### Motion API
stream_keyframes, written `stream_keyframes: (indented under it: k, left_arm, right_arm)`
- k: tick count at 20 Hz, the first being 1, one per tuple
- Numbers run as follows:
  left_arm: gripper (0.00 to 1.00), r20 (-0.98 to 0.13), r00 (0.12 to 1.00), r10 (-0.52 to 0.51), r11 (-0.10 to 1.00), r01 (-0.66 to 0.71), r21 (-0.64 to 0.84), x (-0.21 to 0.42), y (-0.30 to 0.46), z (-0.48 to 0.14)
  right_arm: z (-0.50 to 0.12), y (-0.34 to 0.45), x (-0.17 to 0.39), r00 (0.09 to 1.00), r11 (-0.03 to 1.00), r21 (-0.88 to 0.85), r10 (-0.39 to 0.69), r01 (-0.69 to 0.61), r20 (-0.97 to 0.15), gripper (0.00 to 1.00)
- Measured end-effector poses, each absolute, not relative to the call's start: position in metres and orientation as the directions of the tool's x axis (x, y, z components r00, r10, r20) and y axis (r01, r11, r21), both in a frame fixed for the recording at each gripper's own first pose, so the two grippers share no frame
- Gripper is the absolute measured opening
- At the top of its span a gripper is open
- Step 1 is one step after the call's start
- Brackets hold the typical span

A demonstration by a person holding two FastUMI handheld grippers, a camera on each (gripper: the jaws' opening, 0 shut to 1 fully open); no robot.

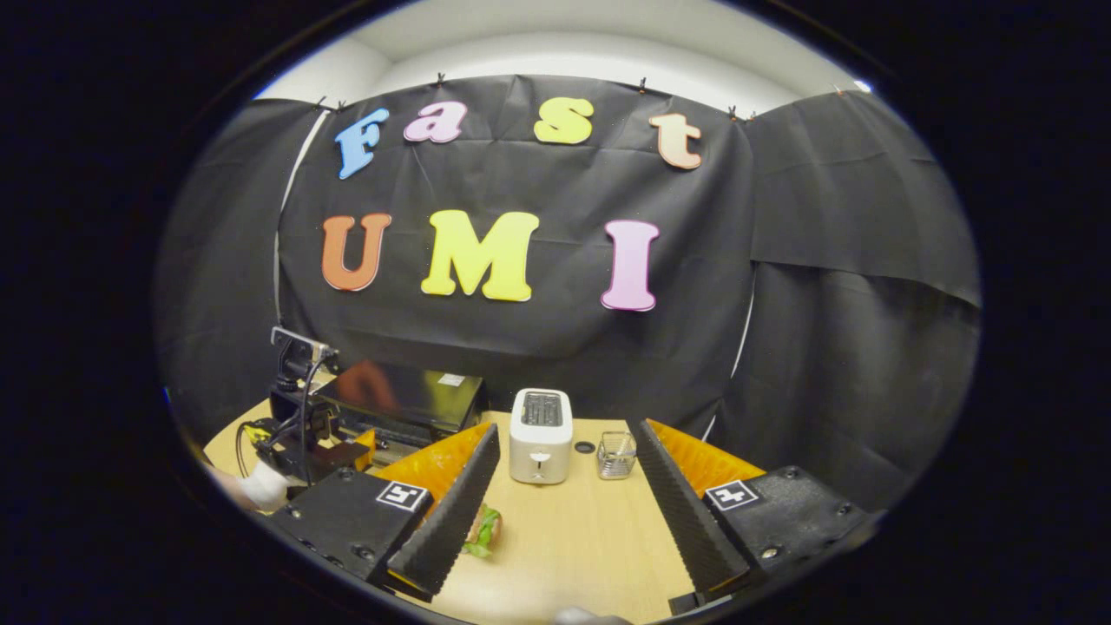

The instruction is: Open the electric oven with the left hand, put the food in, and close the electric oven.

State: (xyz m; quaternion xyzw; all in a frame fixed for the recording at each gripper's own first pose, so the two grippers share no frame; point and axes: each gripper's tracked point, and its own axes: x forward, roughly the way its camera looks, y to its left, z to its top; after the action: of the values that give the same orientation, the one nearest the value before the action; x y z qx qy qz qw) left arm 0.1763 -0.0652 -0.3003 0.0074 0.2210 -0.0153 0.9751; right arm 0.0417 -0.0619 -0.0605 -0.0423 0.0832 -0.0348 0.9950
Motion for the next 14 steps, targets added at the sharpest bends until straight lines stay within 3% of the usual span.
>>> stream_keyframes:
  k: [14]
  left_arm:
    - [0.97, -0.533, 0.844, -0.055, 0.998, 0.059, -0.009, 0.1, -0.069, -0.362]
  right_arm:
    - [-0.088, -0.054, 0.028, 0.975, 0.994, -0.107, -0.048, 0.025, -0.217, 1.0]
